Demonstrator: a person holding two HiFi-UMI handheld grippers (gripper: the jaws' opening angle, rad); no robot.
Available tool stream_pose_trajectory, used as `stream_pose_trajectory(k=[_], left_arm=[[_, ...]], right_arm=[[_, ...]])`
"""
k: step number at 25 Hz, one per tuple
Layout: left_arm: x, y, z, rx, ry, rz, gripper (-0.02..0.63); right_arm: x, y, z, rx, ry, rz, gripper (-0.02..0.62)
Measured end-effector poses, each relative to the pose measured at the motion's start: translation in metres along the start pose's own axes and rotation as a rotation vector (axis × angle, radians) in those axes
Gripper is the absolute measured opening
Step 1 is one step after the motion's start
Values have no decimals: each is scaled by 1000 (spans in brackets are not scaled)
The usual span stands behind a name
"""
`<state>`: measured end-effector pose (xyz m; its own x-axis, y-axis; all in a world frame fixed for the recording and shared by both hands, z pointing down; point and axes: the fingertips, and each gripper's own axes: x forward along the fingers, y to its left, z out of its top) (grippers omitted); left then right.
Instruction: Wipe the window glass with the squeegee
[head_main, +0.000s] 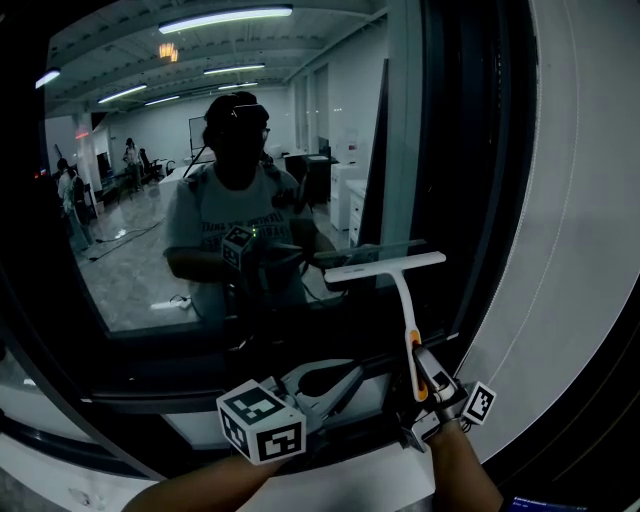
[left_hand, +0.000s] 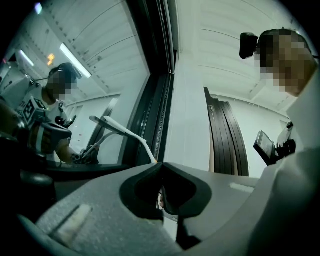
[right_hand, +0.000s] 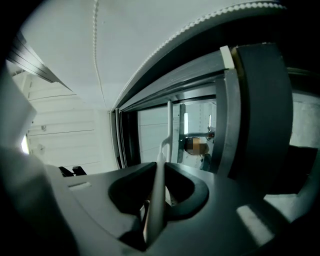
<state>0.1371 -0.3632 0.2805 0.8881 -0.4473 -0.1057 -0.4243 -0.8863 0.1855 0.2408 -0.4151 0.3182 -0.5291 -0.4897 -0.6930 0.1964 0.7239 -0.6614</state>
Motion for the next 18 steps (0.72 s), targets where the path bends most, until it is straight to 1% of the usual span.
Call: stream_pose_trajectory(k=[9, 18], left_arm=[[-3, 7, -18, -38, 5, 27, 0], [-5, 14, -49, -48, 49, 54, 0]], right_arm=[[-32, -19, -12, 39, -1, -80, 64], [-55, -34, -20, 69, 6, -153, 64]])
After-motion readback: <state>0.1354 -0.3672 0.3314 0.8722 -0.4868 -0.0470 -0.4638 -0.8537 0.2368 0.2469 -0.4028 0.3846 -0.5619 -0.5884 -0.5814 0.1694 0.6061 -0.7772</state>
